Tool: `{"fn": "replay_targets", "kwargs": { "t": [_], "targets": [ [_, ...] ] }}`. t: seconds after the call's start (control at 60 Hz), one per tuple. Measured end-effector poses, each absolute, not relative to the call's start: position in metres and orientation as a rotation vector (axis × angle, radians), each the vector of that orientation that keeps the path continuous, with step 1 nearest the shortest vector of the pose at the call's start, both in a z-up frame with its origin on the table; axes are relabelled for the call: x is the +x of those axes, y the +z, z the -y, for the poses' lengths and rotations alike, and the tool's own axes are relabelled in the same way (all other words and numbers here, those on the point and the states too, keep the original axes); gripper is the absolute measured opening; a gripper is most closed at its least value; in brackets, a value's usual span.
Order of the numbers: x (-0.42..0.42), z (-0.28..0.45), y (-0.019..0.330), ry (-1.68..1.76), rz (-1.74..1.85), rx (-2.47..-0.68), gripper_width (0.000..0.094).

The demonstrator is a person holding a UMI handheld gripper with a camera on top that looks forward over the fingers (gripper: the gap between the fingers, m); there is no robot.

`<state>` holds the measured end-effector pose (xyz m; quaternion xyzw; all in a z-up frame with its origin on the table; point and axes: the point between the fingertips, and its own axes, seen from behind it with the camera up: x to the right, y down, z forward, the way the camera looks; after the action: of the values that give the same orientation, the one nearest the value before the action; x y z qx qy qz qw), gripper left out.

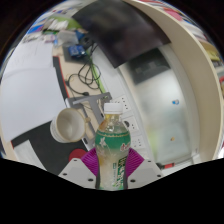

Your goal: Pour water

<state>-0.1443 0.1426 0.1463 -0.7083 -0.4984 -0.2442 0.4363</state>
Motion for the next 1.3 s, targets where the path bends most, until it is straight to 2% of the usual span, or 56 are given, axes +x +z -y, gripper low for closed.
{"fn": "replay_targets", "kwargs": {
  "t": [0.1, 0.217, 0.333, 0.717, 0.8, 1.083, 1.117, 1.233, 1.3],
  "targets": [
    [-0.154, -0.140, 0.149, -0.275, 0.935, -1.874, 0.0311],
    [-0.147, -0.154, 0.158, -0.007, 0.592, -1.883, 0.0311],
    [-0.133, -0.168, 0.150, 0.164, 0.354, -1.886, 0.0311],
    [-0.131, -0.191, 0.112, 0.223, 0.227, -1.789, 0.0321],
    [-0.132, -0.190, 0.115, 0.206, 0.234, -1.755, 0.0330],
    [-0.124, -0.175, 0.111, 0.221, 0.153, -1.768, 0.0504],
    [-0.126, -0.173, 0.107, 0.233, 0.148, -1.786, 0.0552],
    [-0.126, -0.161, 0.094, 0.244, 0.121, -1.849, 0.0870],
    [-0.119, -0.151, 0.093, 0.206, 0.099, -1.869, 0.0853]
  ]
}}
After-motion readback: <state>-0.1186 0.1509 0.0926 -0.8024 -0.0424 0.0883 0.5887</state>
